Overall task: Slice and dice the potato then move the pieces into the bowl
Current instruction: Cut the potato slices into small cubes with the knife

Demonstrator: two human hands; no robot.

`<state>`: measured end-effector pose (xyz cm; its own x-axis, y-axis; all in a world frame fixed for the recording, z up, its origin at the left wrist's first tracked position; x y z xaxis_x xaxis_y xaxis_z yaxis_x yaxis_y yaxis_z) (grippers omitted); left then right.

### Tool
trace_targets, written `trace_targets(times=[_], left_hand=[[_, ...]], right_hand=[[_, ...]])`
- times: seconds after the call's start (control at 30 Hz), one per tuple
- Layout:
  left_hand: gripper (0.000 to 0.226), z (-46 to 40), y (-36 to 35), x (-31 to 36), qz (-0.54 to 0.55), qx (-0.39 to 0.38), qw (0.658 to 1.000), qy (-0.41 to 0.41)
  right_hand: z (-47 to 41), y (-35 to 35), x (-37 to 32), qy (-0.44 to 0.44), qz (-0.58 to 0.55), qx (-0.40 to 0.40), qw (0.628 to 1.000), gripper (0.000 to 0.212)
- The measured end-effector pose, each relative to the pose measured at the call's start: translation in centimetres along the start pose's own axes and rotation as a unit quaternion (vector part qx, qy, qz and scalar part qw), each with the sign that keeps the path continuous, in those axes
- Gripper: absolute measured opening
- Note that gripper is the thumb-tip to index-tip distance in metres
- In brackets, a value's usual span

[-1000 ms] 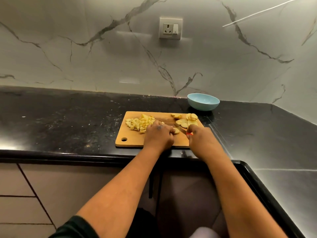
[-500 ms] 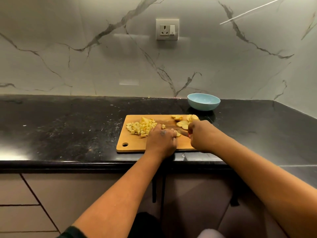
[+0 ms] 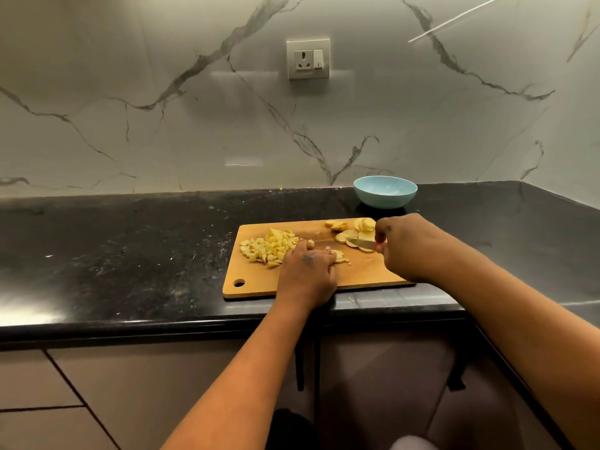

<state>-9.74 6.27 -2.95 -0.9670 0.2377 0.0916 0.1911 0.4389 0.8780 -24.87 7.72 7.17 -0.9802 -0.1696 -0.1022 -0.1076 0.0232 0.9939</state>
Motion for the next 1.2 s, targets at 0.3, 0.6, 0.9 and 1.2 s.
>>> trace_targets(times=[0.3, 0.6, 0.9, 1.2], left_hand=[[0.035, 0.6, 0.9, 0.4, 0.020, 0.007, 1.000, 0.005], [0.036, 0.5, 0.7, 0.8, -0.047, -0.012, 0.999, 0.010], [0.039, 0.7, 0.4, 0.4, -0.005, -0.014, 1.000, 0.009], [0.037, 1.2, 1.1, 0.7, -0.016, -0.002, 1.000, 0.010]], right_hand=[[0.1, -3.7, -2.0, 0.010, 0.011, -0.024, 1.000, 0.032], [1.0, -2.2, -2.2, 0.012, 0.034, -0.053, 0.998, 0.033], [2.7, 0.9, -1.3, 0.005, 0.081, -0.051, 0.995, 0.037], [0.2, -3.0, -1.9, 0.005, -0.008, -0.028, 1.000, 0.032]])
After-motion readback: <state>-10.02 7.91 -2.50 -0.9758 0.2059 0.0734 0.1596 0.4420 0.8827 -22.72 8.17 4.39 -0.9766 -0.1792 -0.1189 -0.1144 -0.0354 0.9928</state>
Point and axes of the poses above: each hand's wrist, its own z-axis away from the middle knuckle, its own y-axis out of the back of the hand, x = y × z, the point moved 5 cm from there along -z, towards the middle knuckle, and after that the axes turned 14 degrees about -y, right-handed, at the moved point
